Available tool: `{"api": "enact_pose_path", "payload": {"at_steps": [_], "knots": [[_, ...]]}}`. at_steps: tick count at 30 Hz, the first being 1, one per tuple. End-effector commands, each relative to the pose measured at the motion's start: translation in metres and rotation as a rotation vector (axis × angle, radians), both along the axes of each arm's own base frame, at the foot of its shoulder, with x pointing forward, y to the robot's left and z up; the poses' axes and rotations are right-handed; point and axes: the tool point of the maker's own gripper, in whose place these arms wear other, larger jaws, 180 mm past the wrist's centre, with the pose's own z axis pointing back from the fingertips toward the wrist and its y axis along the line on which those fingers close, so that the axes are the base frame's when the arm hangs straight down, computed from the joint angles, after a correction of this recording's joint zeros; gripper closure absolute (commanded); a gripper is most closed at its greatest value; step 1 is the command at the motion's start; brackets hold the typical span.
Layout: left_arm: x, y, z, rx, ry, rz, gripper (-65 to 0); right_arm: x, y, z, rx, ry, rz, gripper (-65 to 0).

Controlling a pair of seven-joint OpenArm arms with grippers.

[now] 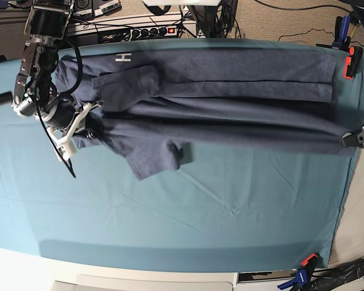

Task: Fold the T-shirt properly
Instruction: 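Lift both grippers and fold the hem over toward the collar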

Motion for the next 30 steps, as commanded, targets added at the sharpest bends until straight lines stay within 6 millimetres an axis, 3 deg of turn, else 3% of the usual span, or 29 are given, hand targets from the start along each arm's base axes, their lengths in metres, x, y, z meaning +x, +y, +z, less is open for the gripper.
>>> {"api": "enact_pose_path", "payload": {"at_steps": [1,5,13,22,30], "knots": [[0.007,0.018,0.018,0.028,-0.051,0.025,0.0,0.005,-0.005,0.016,-0.001,-0.048,0.0,0.0],[-0.008,0.021,0.007,0.034,-0.011,0.027,0.0,-0.008,-0.011,0.017,0.015,-0.041,-0.019,0.0],[-0.029,0.018,-0.007,0.031,0.052,0.005,0.0,-0.032,-0.04,0.025,-0.03,-0.052,-0.098,0.0],[-0.03,0.014,-0.005,0.037,0.061,-0.036,0.0,-0.044,-0.062,0.037,-0.027,-0.063,-0.164,0.0],[-0.033,0.013,-0.005,0.044,0.069,-0.059,0.0,-0.05,-0.063,0.03,-0.045,-0.02,-0.159,0.0]]}}
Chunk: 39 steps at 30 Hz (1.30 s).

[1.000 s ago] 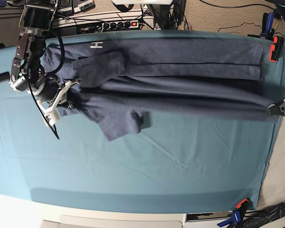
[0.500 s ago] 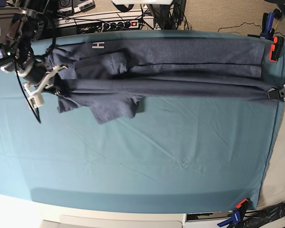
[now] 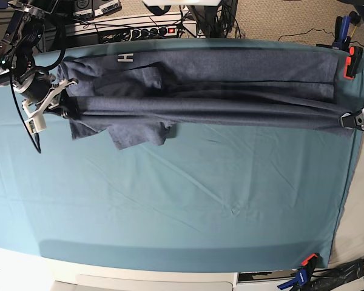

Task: Fold the T-shirt properly
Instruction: 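Lift both grippers and fold the hem over toward the collar, then lower both grippers, laying the folded hem along the collar edge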

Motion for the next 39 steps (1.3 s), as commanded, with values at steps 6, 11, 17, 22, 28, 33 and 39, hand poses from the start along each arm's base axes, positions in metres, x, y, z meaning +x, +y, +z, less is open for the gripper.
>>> {"api": "enact_pose_path", "payload": {"at_steps": [6,11,17,22,28,33,39], "knots": [[-0.007,0.02,0.011,0.057,-0.015,-0.006,0.0,0.005,-0.011,0.012,-0.036,-0.03,-0.01,0.0],[-0.006,0.019,0.013,0.066,-0.022,-0.021,0.0,0.0,-0.011,0.008,-0.038,-0.013,-0.009,0.0],[-0.005,0.018,0.015,0.071,-0.031,-0.029,0.0,-0.001,-0.011,0.007,-0.038,-0.008,-0.009,0.0],[-0.007,0.01,0.017,0.099,-0.049,-0.093,0.0,-0.001,-0.011,0.007,-0.037,-0.01,-0.01,0.0],[-0.021,-0.009,0.015,0.142,-0.065,-0.221,0.0,-0.001,-0.011,0.007,-0.036,-0.012,-0.01,0.0],[-0.025,-0.017,0.02,0.161,-0.094,-0.272,0.0,-0.001,-0.011,0.007,-0.037,-0.011,-0.01,0.0],[-0.014,-0.003,0.045,0.183,-0.191,-0.21,0.0,-0.001,-0.011,0.007,-0.037,-0.011,-0.01,0.0]]}}
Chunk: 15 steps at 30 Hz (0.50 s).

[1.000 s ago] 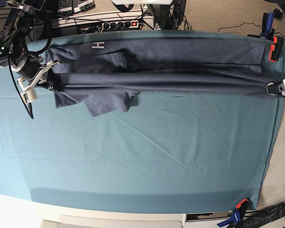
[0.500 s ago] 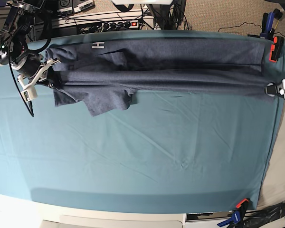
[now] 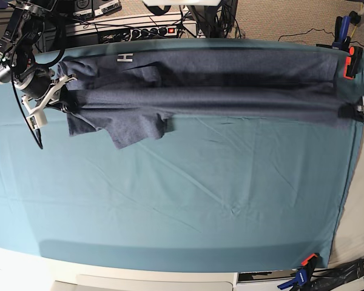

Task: Fold the T-shirt properly
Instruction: 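Lower both grippers, laying the folded hem along the collar edge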

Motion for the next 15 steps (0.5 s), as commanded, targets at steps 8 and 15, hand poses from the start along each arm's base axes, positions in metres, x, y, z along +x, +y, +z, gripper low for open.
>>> {"api": "enact_pose_path", "payload": {"at_steps": [8,15], "knots": [[-0.022,0.017,0.01,0.07,-0.003,-0.016,0.0,0.007,-0.008,0.013,-0.029,-0.042,-0.003,0.0],[-0.037,0.011,0.003,0.079,0.027,-0.047,0.0,0.006,-0.008,0.013,-0.03,-0.039,-0.003,0.0]]}}
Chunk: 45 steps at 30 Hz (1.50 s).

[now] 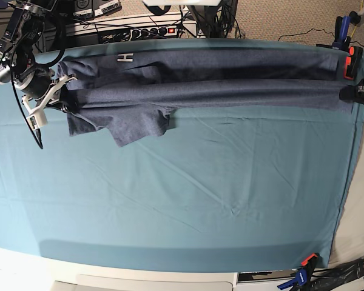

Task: Fold the T-shirt properly
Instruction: 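Lower both grippers, laying the folded hem along the collar edge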

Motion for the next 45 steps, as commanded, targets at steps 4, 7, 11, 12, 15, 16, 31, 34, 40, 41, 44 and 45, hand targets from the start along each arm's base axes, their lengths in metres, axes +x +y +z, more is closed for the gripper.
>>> {"api": "enact_pose_path", "payload": {"at_steps": [4,7,11,12,15,16,31,34,40,41,44,45], "knots": [[0.002,0.012,0.012,0.04,-0.02,-0.013,0.0,0.006,-0.009,0.013,-0.029,-0.038,-0.005,0.0],[0.001,0.011,0.011,0.037,-0.017,-0.012,0.0,0.006,-0.009,0.013,-0.029,-0.037,-0.005,0.0],[0.001,0.01,0.01,0.034,-0.018,-0.012,0.0,0.006,-0.009,0.012,-0.03,-0.034,-0.005,0.0],[0.001,0.01,0.01,0.034,-0.018,-0.012,0.0,0.006,-0.009,0.012,-0.031,-0.033,-0.005,0.0],[0.001,0.01,0.01,0.034,-0.018,-0.012,0.0,0.003,-0.009,0.009,-0.037,-0.013,-0.003,0.0],[0.001,0.01,0.01,0.034,-0.017,-0.012,0.0,0.002,-0.01,0.008,-0.039,-0.006,-0.002,0.0],[-0.001,0.01,0.009,0.035,-0.012,-0.013,0.0,-0.005,-0.012,0.002,-0.056,0.045,0.003,0.0],[-0.001,0.01,0.009,0.034,-0.012,-0.013,0.0,-0.009,-0.013,-0.002,-0.065,0.074,0.006,0.0],[-0.001,0.01,0.009,0.035,-0.012,-0.013,-1.6,-0.015,-0.014,-0.006,-0.078,0.113,0.01,0.0],[-0.001,0.01,0.009,0.035,-0.012,-0.013,-2.4,-0.015,-0.014,-0.006,-0.078,0.114,0.01,0.0],[-0.001,0.01,0.009,0.035,-0.012,-0.013,-2.7,-0.015,-0.014,-0.006,-0.077,0.114,0.01,0.0],[-0.001,0.01,0.009,0.035,-0.012,-0.013,-2.7,-0.015,-0.014,-0.006,-0.078,0.116,0.01,0.0]]}}
